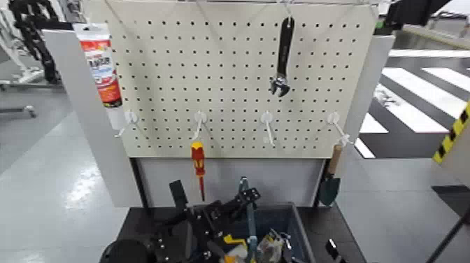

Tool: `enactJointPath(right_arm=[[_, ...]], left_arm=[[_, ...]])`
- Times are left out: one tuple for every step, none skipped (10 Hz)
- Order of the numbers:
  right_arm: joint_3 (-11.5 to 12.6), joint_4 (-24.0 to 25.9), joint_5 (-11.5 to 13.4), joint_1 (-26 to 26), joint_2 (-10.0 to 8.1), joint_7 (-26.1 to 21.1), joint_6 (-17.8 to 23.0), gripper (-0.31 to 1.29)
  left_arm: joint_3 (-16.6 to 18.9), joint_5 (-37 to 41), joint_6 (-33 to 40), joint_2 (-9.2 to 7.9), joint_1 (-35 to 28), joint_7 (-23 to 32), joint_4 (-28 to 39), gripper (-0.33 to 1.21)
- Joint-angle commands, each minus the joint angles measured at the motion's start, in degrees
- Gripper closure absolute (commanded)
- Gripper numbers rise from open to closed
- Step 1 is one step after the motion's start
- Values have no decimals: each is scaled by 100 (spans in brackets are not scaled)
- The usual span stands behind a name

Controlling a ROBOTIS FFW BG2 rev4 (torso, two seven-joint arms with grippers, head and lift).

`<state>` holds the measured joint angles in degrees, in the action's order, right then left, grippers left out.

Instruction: Grasp the handle of the crate.

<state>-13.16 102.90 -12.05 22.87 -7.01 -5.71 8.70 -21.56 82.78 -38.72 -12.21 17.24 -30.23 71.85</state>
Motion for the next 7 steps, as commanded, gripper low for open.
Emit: enactJointPath(right_arm=[[-2, 2, -8, -2, -2, 0, -9, 15], [-2, 2, -16, -2, -2, 0, -18, 15], [-2, 2, -16, -2, -2, 0, -18, 15], [-2, 2, -16, -2, -2, 0, -18, 15], [-2, 2, -16, -2, -2, 0, -26, 15], [-2, 2, -16, 7, -2, 0, -26, 15], [7, 2, -16, 7, -2, 0, -26, 15]], left_arm=[[-6, 28, -57, 9, -1, -1, -40, 118], [-24, 89, -66, 9, -10, -1, -57, 119], [-33, 107, -75, 17, -19, -1, -57, 119], [-41, 160, -83, 17, -27, -1, -66, 119], [-59, 239, -75, 26, -45, -1, -66, 119], [-77, 318, -48, 26, -80, 17, -57, 119], [-94, 344, 40, 26, -115, 52, -13, 119]])
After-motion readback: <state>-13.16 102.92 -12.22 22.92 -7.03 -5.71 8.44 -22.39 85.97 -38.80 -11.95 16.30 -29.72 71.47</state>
